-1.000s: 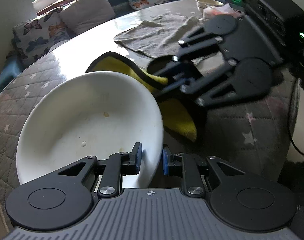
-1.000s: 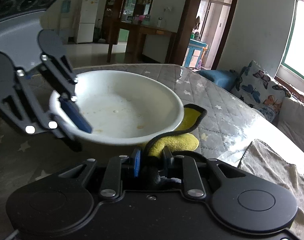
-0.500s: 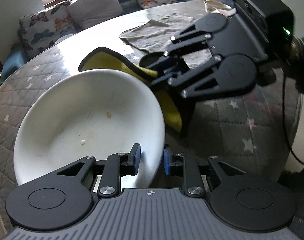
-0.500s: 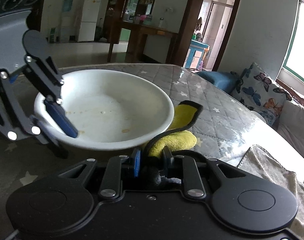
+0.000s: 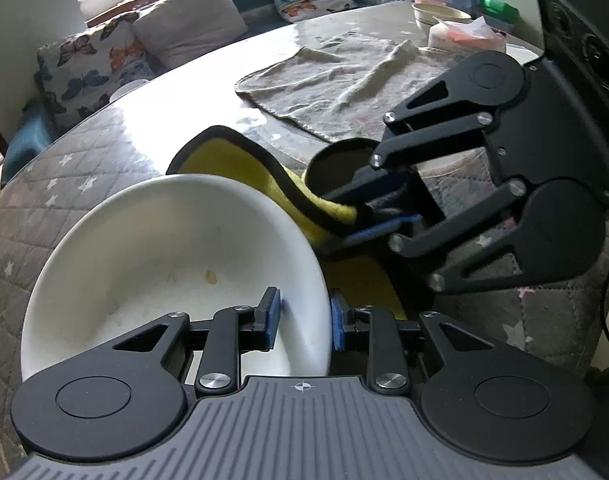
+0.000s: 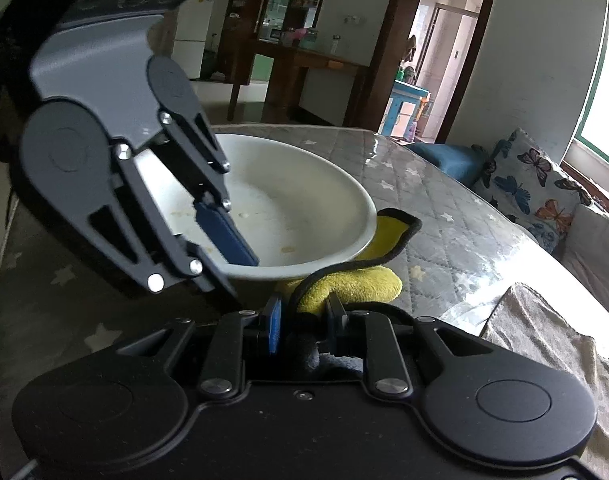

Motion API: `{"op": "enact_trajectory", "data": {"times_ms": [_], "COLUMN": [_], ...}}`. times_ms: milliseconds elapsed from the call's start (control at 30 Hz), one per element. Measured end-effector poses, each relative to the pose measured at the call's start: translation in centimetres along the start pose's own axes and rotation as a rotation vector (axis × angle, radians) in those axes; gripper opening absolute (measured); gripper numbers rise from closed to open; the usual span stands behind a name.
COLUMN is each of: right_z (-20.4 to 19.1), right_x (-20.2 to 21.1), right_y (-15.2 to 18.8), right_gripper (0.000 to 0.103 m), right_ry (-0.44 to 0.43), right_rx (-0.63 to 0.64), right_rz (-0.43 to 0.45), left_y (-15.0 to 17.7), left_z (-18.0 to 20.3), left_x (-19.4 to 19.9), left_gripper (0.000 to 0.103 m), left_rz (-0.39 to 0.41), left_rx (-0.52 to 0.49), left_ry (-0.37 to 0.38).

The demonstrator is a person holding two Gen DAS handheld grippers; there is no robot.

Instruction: Clean bowl

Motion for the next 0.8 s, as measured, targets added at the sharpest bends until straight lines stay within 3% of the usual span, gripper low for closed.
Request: {"op": "enact_trajectory", "data": {"times_ms": [367,800], "right_z": [-0.4,1.0], "right_x": [1.0,-1.2], "right_y": [0.0,-0.5], "right_gripper": [0.024,0.024], "right_ry": [-0.014,-0.017], "right_rx": [0.005,0.052], "right_rz": [0.009,0.005], "left_y": [1.6,4.0], "left_z": [0.6,1.0], "left_x": [2.0,4.5], "left_gripper": [0.024,0.023], "left_rz": [0.005,-0.016], "left_rx": [-0.020,-0.070], "left_ry": [0.087,0.156]}}
Point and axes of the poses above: each gripper's, at about its wrist camera, not at the fingertips, and x roughly against the way its jaws point, z to its right, y to its underside, the point moved 8 cm from there along -x, roughly the way its jaws point, and after that the axes turned 11 degrees about z, right-handed, at the moved point
